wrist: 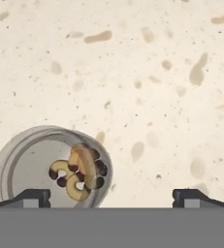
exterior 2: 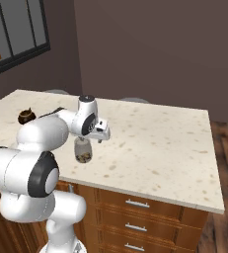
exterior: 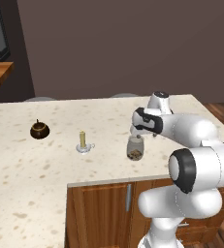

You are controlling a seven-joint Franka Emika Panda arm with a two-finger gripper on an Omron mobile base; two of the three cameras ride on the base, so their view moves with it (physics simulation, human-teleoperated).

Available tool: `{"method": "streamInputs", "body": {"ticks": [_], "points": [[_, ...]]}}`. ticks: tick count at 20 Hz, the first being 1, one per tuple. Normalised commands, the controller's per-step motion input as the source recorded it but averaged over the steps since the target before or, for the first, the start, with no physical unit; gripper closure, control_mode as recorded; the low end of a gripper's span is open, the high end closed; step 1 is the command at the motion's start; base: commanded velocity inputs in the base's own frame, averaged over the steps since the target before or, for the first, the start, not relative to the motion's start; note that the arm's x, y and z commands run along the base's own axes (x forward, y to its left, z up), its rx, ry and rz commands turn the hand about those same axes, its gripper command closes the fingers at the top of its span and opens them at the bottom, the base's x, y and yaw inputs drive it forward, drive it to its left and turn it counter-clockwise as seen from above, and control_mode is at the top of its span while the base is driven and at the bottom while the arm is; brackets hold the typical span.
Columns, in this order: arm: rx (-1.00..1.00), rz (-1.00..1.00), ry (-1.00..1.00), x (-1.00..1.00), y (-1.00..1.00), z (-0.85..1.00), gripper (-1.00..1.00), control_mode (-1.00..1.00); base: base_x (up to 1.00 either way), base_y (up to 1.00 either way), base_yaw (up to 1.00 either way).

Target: Pick the candle and jar from the dining table and place them in the open cabinet. Close the cabinet after placing the objects.

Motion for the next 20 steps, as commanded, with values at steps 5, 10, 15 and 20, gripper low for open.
{"method": "streamInputs", "body": {"ticks": [5, 10, 15, 20], "points": [[0.00, 0.00, 0.00, 0.15, 0.00, -0.23, -1.00, -1.00, 0.00, 0.00, 0.00], [0.01, 0.00, 0.00, 0.18, 0.00, -0.11, -1.00, -1.00, 0.00, 0.00, 0.00], [0.03, 0.00, 0.00, 0.18, 0.00, 0.00, -1.00, -1.00, 0.00, 0.00, 0.00], [0.03, 0.00, 0.00, 0.16, 0.00, -0.01, -1.00, -1.00, 0.00, 0.00, 0.00]]}}
